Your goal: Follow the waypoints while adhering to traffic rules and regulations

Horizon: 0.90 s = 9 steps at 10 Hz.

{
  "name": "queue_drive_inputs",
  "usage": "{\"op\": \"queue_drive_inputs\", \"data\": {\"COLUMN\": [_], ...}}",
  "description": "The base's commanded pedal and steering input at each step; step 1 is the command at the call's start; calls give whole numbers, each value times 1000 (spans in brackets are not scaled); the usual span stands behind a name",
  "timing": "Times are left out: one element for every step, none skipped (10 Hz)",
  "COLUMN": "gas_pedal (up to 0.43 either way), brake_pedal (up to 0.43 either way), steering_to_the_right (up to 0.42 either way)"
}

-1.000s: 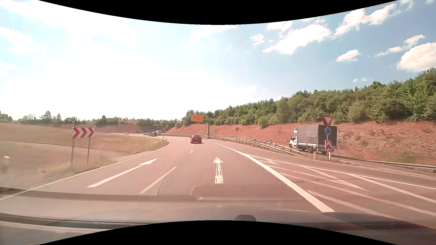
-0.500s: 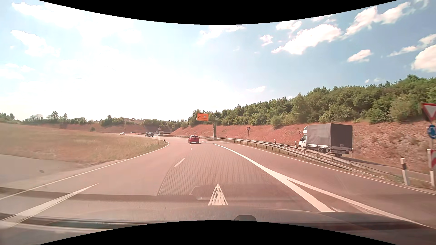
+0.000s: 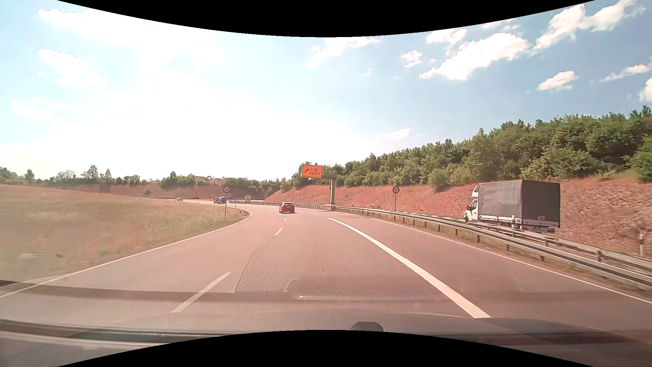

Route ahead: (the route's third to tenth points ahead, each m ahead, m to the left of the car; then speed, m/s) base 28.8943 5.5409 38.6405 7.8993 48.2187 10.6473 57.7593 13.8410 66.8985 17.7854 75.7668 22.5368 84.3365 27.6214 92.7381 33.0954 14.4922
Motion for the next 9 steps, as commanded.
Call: {"op": "queue_drive_inputs", "data": {"gas_pedal": [138, 138, 138, 138, 138, 138, 138, 138, 138], "brake_pedal": [0, 0, 0, 0, 0, 0, 0, 0, 0], "steering_to_the_right": [-31, -30, -30, -30, -30, -30, -29, -27, -25]}}
